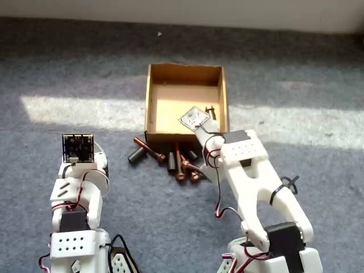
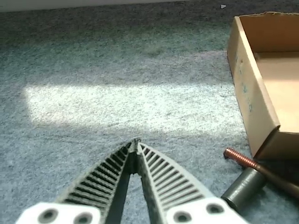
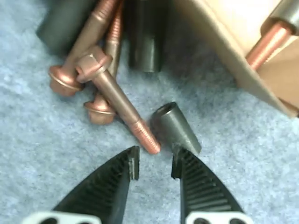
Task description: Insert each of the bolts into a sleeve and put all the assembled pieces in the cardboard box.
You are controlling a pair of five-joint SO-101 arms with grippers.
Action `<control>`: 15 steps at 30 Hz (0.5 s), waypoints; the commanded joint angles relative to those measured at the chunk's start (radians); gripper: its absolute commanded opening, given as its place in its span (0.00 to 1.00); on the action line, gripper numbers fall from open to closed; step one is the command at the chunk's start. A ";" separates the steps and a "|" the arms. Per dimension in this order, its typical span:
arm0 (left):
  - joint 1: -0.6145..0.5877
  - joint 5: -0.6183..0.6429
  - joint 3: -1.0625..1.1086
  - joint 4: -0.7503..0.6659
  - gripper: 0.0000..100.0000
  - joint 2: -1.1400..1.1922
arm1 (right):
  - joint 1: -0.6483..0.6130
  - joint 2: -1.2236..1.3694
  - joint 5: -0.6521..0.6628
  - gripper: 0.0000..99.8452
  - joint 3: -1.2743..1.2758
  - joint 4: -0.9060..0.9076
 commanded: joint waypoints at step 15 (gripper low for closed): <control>-0.008 -0.015 0.031 0.005 0.01 -0.005 | 0.090 0.234 0.068 0.12 -0.101 -0.130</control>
